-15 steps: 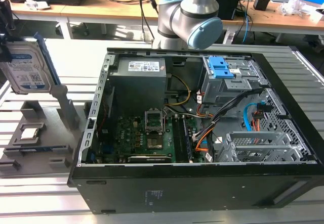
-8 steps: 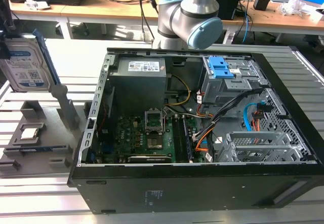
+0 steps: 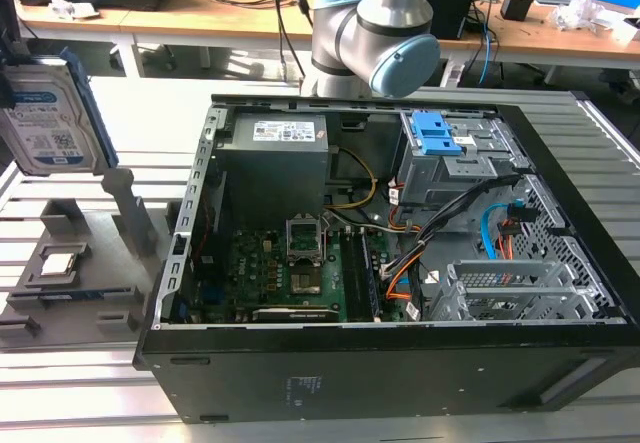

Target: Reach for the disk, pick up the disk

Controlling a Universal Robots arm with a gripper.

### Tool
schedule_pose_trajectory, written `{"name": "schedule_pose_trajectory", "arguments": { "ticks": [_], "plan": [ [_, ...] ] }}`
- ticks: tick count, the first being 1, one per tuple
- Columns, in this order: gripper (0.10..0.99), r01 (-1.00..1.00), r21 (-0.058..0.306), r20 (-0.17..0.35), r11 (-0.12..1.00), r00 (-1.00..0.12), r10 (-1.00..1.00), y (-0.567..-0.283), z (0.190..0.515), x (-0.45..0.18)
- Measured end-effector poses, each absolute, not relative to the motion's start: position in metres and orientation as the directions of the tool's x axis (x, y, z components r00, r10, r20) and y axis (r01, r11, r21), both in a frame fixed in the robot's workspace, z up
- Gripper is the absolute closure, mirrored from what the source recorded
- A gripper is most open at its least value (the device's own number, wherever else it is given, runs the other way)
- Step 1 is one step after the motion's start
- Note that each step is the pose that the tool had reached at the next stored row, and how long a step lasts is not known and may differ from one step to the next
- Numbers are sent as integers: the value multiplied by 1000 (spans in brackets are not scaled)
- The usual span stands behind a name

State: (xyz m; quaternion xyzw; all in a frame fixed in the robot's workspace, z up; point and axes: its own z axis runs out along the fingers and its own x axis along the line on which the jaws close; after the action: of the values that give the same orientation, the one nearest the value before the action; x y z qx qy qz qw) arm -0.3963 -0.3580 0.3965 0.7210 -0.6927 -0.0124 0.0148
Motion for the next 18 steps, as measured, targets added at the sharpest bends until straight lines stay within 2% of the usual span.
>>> {"name": "schedule_pose_trajectory", "arguments": {
  "ticks": [18],
  "plan": [
    [718,-998,39,3,-40,40,-999,-358,422,-396]
  ]
}}
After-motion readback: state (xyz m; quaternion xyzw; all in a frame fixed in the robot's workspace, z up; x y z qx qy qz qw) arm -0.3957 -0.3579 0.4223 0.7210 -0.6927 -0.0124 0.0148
